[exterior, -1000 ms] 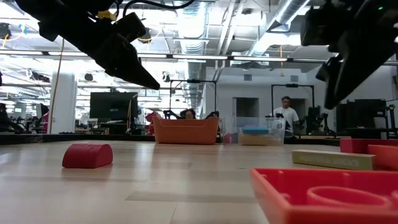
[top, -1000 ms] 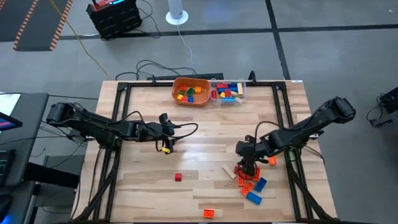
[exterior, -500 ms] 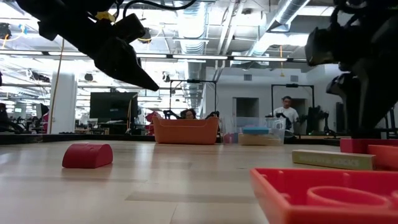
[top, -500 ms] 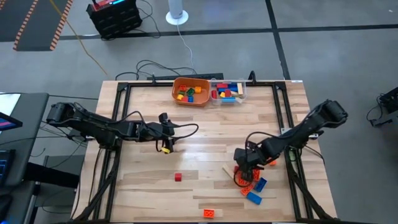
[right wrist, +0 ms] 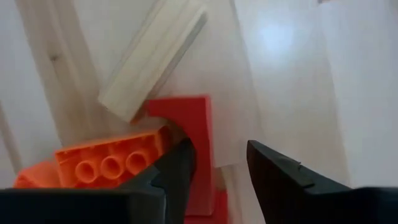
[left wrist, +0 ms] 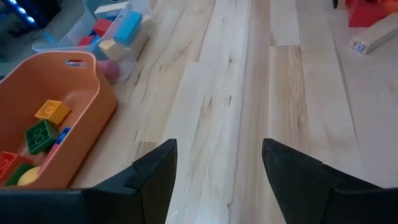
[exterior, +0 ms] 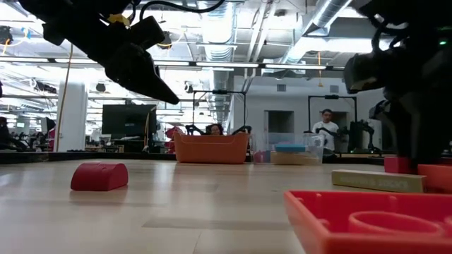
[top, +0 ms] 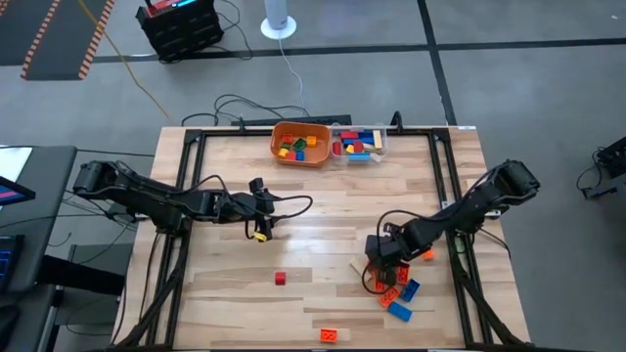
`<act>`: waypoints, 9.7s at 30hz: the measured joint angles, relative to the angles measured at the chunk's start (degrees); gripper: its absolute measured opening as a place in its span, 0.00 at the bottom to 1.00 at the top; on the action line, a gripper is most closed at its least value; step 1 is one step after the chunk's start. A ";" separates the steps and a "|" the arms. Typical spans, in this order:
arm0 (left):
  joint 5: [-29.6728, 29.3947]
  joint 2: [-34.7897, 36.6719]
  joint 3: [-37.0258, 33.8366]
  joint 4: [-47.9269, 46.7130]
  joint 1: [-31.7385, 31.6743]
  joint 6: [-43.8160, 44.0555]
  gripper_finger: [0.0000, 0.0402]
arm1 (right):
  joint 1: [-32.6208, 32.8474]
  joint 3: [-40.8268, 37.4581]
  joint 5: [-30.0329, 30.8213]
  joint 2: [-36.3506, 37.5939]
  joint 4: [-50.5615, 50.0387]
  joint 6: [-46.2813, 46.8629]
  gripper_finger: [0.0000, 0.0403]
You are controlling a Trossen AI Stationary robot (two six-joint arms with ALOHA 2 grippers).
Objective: Sort blocks by size
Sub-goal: Put the red l-shape block into the transparent bin, then put the small red block into the orange bin, then put the small orange game piece into the orange bin
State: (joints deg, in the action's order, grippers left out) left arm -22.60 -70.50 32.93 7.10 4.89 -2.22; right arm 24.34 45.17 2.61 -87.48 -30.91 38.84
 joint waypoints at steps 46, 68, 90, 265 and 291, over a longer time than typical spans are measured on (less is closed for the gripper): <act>-0.76 0.00 0.00 1.85 0.07 2.32 0.57 | -48.24 3.18 17.02 7.56 25.08 -46.56 0.14; 19.79 0.02 3.13 -9.52 10.68 17.97 0.57 | -56.20 4.04 10.41 7.56 23.47 -43.11 0.55; 15.95 -17.84 16.73 -24.33 19.26 -1.79 0.57 | -17.51 -3.80 19.25 7.56 38.69 -23.50 0.56; 0.99 2.80 26.12 -45.69 -8.72 -0.24 0.53 | 13.03 35.48 1.72 -33.20 16.48 -9.11 0.48; 0.95 2.80 21.79 -41.01 -8.72 -4.55 0.53 | -11.47 35.06 10.70 -20.35 -0.08 -39.73 0.49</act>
State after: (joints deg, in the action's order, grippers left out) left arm -21.64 -67.70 54.72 -33.91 -3.84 -6.77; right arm 12.88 80.23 13.32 -107.83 -30.99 -0.89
